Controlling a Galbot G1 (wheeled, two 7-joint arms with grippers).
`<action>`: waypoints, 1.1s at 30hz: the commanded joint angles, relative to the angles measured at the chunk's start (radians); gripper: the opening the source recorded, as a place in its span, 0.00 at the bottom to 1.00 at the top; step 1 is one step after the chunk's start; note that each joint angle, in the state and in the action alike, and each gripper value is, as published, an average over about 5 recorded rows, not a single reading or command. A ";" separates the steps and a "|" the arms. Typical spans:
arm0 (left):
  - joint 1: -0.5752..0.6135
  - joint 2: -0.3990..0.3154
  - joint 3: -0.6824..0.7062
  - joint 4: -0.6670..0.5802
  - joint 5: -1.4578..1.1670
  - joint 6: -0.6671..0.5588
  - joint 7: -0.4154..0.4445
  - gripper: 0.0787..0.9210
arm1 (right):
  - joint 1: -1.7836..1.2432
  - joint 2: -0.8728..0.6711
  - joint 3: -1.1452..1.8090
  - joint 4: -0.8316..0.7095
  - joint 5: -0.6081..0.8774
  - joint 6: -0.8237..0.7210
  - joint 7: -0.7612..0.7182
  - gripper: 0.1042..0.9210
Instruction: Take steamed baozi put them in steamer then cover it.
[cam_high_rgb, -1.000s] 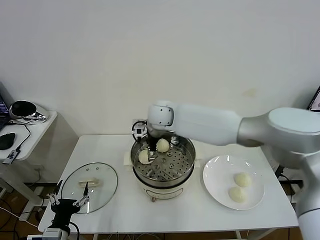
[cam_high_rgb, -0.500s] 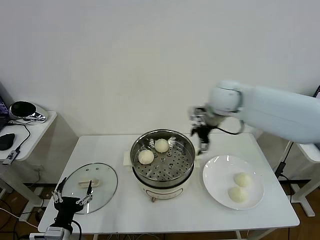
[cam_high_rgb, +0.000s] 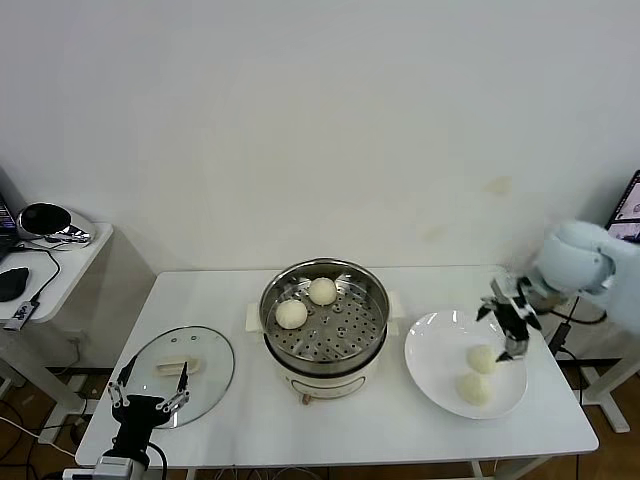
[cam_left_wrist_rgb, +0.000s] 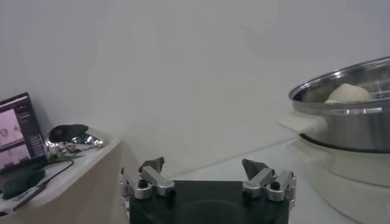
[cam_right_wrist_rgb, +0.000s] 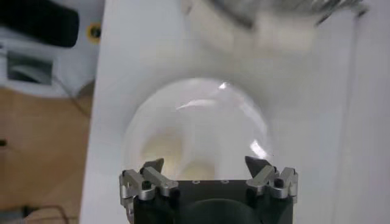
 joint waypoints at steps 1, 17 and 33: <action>0.010 -0.015 0.001 -0.011 0.010 0.000 0.000 0.88 | -0.443 -0.053 0.285 -0.017 -0.157 0.066 0.039 0.88; 0.025 -0.034 -0.020 -0.007 0.019 -0.002 -0.001 0.88 | -0.561 0.128 0.387 -0.187 -0.206 0.070 0.089 0.88; 0.018 -0.032 -0.021 0.010 0.020 -0.006 -0.002 0.88 | -0.581 0.177 0.408 -0.219 -0.210 0.044 0.114 0.87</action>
